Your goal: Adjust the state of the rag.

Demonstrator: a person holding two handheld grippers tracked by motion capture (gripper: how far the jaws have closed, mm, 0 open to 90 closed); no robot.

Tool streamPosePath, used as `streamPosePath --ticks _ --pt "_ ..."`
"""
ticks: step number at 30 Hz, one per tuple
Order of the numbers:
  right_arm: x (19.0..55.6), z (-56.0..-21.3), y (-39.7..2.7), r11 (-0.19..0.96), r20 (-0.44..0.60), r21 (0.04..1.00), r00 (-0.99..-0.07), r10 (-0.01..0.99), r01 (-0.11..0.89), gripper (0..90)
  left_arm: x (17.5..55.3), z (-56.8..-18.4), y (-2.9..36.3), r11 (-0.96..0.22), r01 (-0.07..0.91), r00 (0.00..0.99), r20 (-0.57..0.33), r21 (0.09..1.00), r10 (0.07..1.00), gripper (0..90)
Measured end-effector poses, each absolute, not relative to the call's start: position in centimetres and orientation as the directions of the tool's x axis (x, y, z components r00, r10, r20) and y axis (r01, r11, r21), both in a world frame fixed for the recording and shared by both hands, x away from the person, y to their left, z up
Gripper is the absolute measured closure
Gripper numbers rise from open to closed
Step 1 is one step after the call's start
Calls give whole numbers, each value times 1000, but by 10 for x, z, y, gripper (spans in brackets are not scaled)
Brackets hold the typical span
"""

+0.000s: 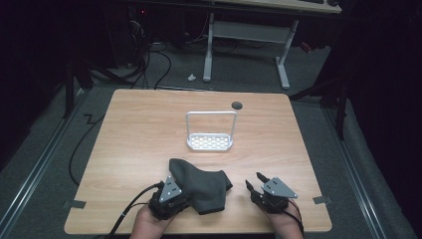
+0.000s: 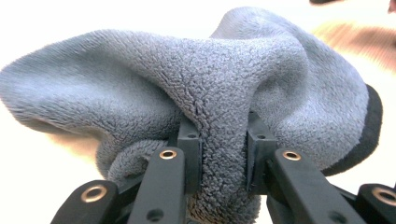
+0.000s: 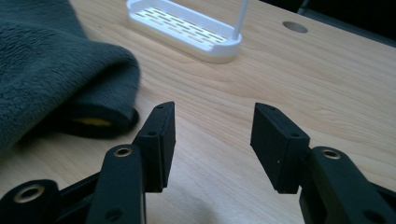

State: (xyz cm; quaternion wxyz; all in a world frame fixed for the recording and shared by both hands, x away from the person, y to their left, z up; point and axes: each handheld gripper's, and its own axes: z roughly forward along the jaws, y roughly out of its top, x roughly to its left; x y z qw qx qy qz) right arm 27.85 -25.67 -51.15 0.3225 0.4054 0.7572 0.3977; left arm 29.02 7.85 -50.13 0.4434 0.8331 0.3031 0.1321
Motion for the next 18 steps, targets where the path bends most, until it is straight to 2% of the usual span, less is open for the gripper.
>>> streamPosePath --ticks 8,12,15,18 --pt "278 -512 -238 340 -94 859 -535 839 383 495 291 -484 94 -361 367 769 -61 857 637 735" --pt "276 -516 -218 387 -100 836 -585 804 389 495 287 -486 102 -337 363 762 -69 869 643 735" --pt "280 -522 -199 432 -95 801 -624 776 415 501 285 -488 105 -362 352 770 -47 863 637 735" --pt "285 -525 -191 448 -99 782 -623 776 433 512 284 -484 110 -315 361 769 -89 878 633 735"
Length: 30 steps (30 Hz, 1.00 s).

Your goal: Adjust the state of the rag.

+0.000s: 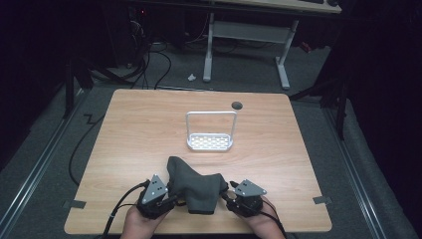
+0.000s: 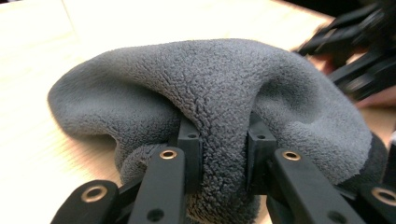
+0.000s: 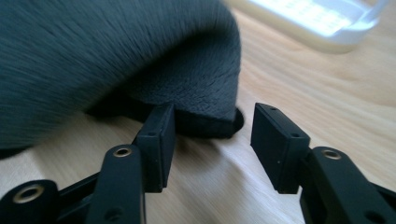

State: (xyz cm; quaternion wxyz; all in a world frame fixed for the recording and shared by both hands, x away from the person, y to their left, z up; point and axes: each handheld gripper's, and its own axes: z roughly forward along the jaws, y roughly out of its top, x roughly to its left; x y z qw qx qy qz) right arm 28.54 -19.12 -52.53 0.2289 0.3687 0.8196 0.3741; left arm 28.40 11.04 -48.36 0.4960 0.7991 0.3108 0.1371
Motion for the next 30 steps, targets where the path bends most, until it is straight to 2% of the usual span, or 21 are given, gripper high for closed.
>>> streamPosePath --ticks 4,7,8,9,13,14,17,19,22,24,26,28,29,30 --pt "295 -530 -181 469 -95 759 -635 766 452 556 279 -477 113 -307 339 783 -86 889 616 735" --pt "299 -530 -178 474 -96 757 -642 761 450 629 276 -473 113 -301 323 792 -82 897 605 735" --pt "300 -530 -178 465 -87 763 -642 762 449 672 275 -471 113 -301 319 793 -79 899 604 735" --pt "300 -529 -178 462 -95 773 -641 762 434 820 274 -468 114 -297 309 792 -71 903 607 735" --pt "299 -521 -182 458 -135 788 -610 780 411 842 272 -462 116 -295 287 787 -48 911 615 734" --pt "298 -509 -192 413 -142 820 -558 818 396 843 273 -458 117 -299 272 785 -31 915 618 733" --pt "295 -486 -211 334 -137 879 -492 859 339 842 278 -445 116 -309 234 777 14 922 630 733" --pt "292 -478 -216 307 -133 898 -471 872 314 841 284 -434 115 -283 213 779 12 935 626 733" --pt "287 -459 -231 261 -137 931 -422 896 253 841 289 -423 102 -345 163 782 93 924 617 731" --pt "286 -455 -238 246 -134 936 -392 910 251 839 293 -429 94 -368 200 801 65 908 595 700" --pt "288 -467 -251 238 -118 920 -359 926 310 837 298 -456 84 -406 301 822 -19 863 569 649" --pt "289 -480 -261 253 -128 897 -337 933 361 833 298 -466 82 -421 327 827 -41 846 560 577" --pt "289 -480 -261 253 -128 897 -337 933 361 833 298 -476 80 -436 348 833 -60 830 550 577" --pt "290 -492 -271 265 -129 873 -331 935 410 823 296 -485 78 -446 364 839 -79 818 539 503"
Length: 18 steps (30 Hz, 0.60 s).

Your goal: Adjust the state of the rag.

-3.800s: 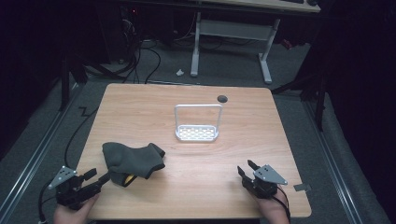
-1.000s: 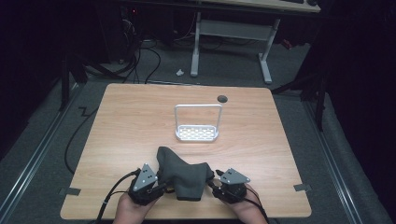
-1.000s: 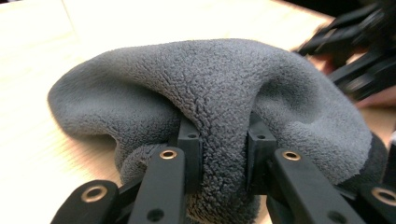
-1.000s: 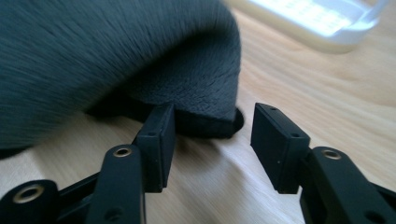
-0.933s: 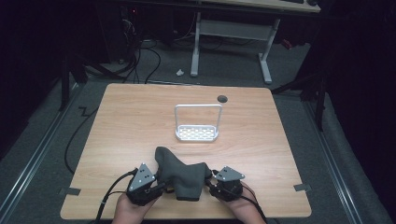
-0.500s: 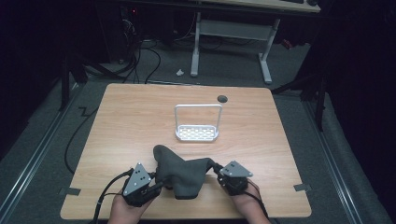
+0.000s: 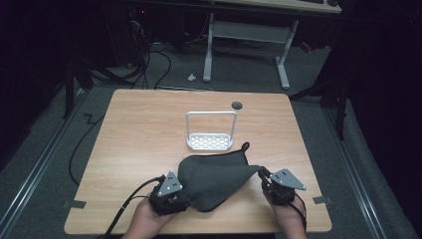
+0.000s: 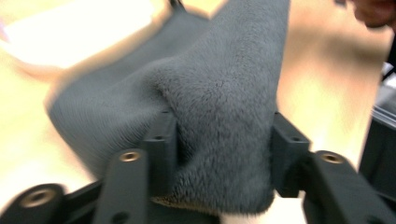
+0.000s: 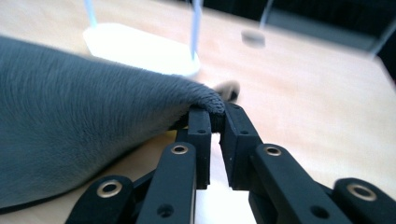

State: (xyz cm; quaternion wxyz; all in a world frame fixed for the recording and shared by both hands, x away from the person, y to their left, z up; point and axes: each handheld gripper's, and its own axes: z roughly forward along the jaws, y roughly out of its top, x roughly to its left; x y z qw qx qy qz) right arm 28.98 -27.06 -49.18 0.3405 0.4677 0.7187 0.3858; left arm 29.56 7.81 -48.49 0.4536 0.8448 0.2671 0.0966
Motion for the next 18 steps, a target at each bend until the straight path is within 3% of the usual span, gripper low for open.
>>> streamPosePath --ticks 1,2,7,14,16,18 --pt "290 -492 -271 265 -129 873 -331 935 410 823 293 -492 76 -453 369 845 -90 811 527 503" --pt "291 -501 -277 297 -157 846 -327 932 443 822 290 -497 75 -462 371 854 -101 805 510 431" --pt "299 -513 -283 316 -173 806 -310 935 500 821 278 -502 79 -447 361 867 -118 818 483 362" --pt "309 -522 -300 272 -188 773 -203 961 573 807 271 -507 95 -448 389 846 -119 805 520 339" --pt "309 -523 -313 224 -143 768 -181 973 601 700 272 -514 96 -458 421 832 -131 783 539 344" --pt "307 -521 -316 215 -135 772 -176 975 599 682 274 -521 92 -463 451 818 -146 763 556 345"
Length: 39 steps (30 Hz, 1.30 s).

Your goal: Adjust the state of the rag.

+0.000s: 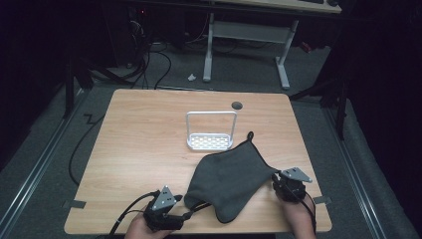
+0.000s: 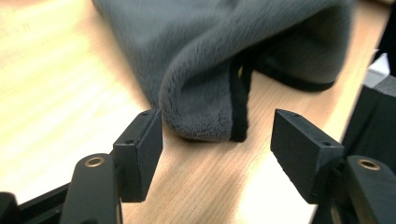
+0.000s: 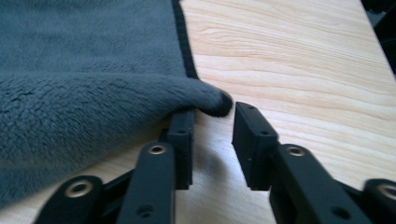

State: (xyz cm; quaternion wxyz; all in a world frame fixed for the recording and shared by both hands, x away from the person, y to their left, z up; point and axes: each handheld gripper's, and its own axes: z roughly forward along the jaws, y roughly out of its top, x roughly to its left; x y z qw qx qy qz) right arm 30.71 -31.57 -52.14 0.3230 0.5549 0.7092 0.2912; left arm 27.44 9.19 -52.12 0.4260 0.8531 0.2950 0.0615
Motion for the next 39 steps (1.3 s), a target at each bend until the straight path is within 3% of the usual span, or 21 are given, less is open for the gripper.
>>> streamPosePath --ticks 5,6,7,10,18,19,27,28,33,39 --pt "291 -510 -316 211 -135 797 -173 976 566 637 279 -531 77 -460 481 784 -132 747 606 374" --pt "288 -508 -315 211 -136 804 -173 976 556 634 281 -531 76 -450 486 775 -130 749 619 431" --pt "283 -503 -314 212 -137 813 -177 975 542 634 284 -531 76 -439 495 766 -138 750 628 576" --pt "281 -498 -309 215 -137 830 -185 973 515 633 287 -529 81 -419 496 758 -143 761 637 741" --pt "276 -490 -280 252 -123 852 -293 948 459 643 296 -488 125 -269 435 696 -131 859 706 767" --pt "277 -494 -268 289 -135 840 -338 931 459 644 298 -483 132 -253 425 690 -130 869 712 765" --pt "288 -517 -233 385 -130 765 -462 877 516 673 312 -471 168 -152 418 654 -180 896 735 724" --pt "294 -525 -230 408 -150 730 -455 878 548 682 313 -474 170 -150 428 649 -188 891 738 704" --pt "301 -523 -244 366 -162 730 -374 913 577 686 317 -491 167 -179 479 653 -213 860 727 660" --pt "276 -488 -230 336 -134 827 -424 896 450 663 318 -500 145 -243 477 690 -189 844 699 733"
